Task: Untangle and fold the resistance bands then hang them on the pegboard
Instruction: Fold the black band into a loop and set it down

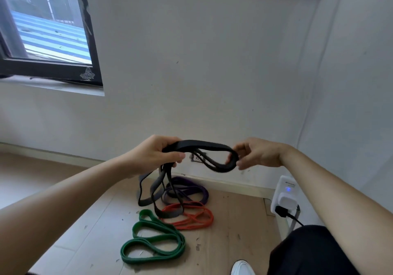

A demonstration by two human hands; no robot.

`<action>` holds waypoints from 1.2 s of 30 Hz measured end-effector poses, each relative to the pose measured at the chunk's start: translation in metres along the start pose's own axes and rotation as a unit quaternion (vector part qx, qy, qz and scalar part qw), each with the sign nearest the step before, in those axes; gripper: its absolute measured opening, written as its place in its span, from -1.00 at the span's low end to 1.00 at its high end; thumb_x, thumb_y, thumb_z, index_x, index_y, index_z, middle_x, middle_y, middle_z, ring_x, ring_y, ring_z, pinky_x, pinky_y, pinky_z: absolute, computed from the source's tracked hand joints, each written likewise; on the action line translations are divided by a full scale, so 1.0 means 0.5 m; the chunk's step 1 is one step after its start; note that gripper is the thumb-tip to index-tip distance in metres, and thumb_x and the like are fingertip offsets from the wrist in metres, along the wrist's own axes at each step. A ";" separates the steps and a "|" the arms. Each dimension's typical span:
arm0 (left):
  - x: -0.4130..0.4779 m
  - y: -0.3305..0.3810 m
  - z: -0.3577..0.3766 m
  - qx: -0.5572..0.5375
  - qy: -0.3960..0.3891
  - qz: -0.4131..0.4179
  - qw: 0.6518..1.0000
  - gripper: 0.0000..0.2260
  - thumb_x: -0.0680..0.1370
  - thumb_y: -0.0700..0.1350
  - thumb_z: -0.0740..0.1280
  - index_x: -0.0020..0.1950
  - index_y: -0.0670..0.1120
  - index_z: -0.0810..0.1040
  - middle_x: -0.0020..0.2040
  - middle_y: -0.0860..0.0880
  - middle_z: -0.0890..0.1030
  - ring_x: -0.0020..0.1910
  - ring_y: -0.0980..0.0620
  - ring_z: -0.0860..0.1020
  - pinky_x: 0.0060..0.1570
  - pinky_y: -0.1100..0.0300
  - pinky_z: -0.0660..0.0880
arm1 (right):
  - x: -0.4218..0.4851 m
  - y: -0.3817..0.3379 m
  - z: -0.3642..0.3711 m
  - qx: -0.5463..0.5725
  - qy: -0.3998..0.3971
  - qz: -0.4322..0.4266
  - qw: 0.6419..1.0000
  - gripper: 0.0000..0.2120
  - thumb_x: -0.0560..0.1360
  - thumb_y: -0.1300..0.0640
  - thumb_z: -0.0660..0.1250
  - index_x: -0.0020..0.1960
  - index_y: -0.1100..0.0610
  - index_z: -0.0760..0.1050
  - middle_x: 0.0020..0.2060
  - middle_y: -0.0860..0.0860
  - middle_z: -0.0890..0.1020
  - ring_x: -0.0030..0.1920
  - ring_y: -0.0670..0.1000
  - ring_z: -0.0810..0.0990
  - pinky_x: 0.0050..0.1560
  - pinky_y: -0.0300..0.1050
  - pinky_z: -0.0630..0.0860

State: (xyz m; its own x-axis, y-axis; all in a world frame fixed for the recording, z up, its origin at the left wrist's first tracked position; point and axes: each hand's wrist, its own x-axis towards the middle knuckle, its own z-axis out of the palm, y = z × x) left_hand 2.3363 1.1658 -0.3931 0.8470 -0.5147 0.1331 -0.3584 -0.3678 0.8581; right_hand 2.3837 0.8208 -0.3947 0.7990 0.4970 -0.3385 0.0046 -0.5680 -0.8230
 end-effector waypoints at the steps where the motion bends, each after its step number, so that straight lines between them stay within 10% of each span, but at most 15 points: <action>1: 0.001 0.001 0.000 0.001 -0.009 0.000 1.000 -0.85 0.63 -0.18 0.36 0.18 -0.10 0.64 -0.17 0.02 0.63 -0.16 0.04 0.62 0.01 0.05 0.58 | 0.008 -0.011 0.012 -0.047 -0.006 0.007 0.999 -0.69 0.50 0.28 0.47 0.23 0.17 0.60 0.17 0.10 0.70 0.21 0.04 0.65 0.25 0.05 0.55; 6: 0.010 0.018 0.007 0.048 -0.052 0.015 0.997 -0.81 0.63 -0.17 0.36 0.23 -0.03 0.64 -0.17 0.05 0.64 -0.18 0.07 0.59 -0.09 0.17 0.56 | 0.014 -0.139 0.096 -0.106 0.028 -0.095 0.989 -0.35 0.40 0.01 0.58 0.44 -0.04 0.46 0.29 -0.16 0.61 0.35 -0.17 0.51 0.30 -0.20 0.44; 13: -0.002 0.025 -0.009 0.085 -0.010 -0.006 0.996 -0.88 0.55 -0.14 0.48 0.09 -0.06 0.69 -0.22 0.03 0.72 -0.24 0.11 0.67 -0.18 0.28 0.55 | 0.042 -0.183 0.164 -0.130 0.030 -0.154 0.979 -0.84 0.51 0.08 0.50 0.02 0.15 0.68 -0.17 0.20 0.68 -0.14 0.13 0.59 0.00 0.23 0.48; 19: -0.005 0.003 -0.002 0.079 0.035 -0.024 0.996 -0.84 0.47 -0.10 0.56 -0.01 -0.12 0.71 -0.16 -0.16 0.72 -0.18 -0.09 0.70 0.03 -0.17 0.61 | 0.029 -0.200 0.155 -0.125 0.063 -0.199 0.970 -0.83 0.54 0.12 0.46 -0.02 0.25 0.65 -0.18 0.33 0.62 -0.21 0.26 0.58 -0.09 0.23 0.52; 23: -0.010 -0.012 0.013 0.086 0.000 -0.046 0.995 -0.81 0.52 -0.11 0.52 0.12 -0.06 0.70 -0.06 0.01 0.76 -0.05 0.08 0.73 0.14 0.01 0.64 | 0.018 -0.209 0.143 -0.095 0.108 -0.244 0.959 -0.88 0.58 0.20 0.41 0.07 0.23 0.64 -0.10 0.21 0.65 -0.12 -0.05 0.62 -0.05 -0.13 0.61; 29: -0.015 -0.003 0.009 -0.007 -0.055 -0.059 0.997 -0.82 0.66 -0.14 0.32 0.25 -0.04 0.60 0.10 0.04 0.74 0.12 0.14 0.66 0.01 0.30 0.55 | 0.013 -0.202 0.127 -0.067 0.133 -0.257 0.955 -0.88 0.60 0.17 0.39 0.10 0.18 0.63 -0.18 -0.04 0.61 -0.13 -0.12 0.59 -0.06 -0.15 0.60; 36: -0.013 0.001 0.025 -0.039 0.025 -0.037 0.998 -0.87 0.62 -0.16 0.37 0.16 -0.04 0.63 -0.13 -0.03 0.65 -0.10 0.11 0.63 0.01 0.19 0.52 | 0.009 -0.166 0.102 0.028 0.126 -0.235 0.963 -0.87 0.57 0.16 0.37 0.04 0.20 0.63 -0.26 0.00 0.55 -0.17 -0.01 0.56 -0.02 -0.09 0.58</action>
State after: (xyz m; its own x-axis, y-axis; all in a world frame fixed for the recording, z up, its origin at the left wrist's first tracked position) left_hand 2.3257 1.1592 -0.4000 0.8892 -0.4482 0.0916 -0.2646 -0.3407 0.9022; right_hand 2.3561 0.9037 -0.3510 0.8379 0.5107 0.1929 0.3738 -0.2792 -0.8845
